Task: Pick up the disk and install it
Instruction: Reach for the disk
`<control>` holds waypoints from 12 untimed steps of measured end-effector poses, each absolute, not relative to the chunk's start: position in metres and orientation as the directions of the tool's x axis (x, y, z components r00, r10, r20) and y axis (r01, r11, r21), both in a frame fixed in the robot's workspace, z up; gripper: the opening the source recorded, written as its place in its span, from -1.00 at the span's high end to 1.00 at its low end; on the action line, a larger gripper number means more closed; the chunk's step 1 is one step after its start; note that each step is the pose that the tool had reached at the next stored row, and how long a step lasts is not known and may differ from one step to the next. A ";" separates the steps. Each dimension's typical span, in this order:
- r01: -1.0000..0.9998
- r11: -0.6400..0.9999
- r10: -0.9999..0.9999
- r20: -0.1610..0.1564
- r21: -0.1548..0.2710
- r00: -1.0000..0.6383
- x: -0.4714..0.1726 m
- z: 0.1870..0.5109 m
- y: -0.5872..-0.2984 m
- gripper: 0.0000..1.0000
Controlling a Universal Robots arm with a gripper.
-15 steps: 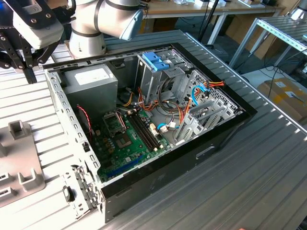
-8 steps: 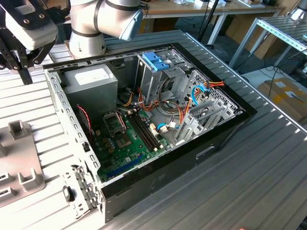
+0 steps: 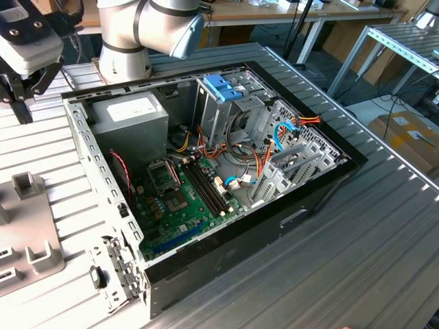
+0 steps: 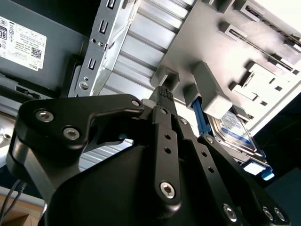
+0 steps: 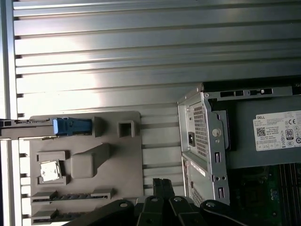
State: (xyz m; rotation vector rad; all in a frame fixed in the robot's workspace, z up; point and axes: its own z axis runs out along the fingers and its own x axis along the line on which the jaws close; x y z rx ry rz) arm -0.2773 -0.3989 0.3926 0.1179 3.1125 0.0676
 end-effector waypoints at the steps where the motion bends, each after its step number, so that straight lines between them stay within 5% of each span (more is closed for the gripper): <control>1: 0.075 0.996 0.076 -0.024 0.044 -0.997 -0.279 0.393 -0.399 0.79; 12: 0.075 0.996 0.076 -0.025 0.044 -0.997 -0.304 0.392 -0.399 0.79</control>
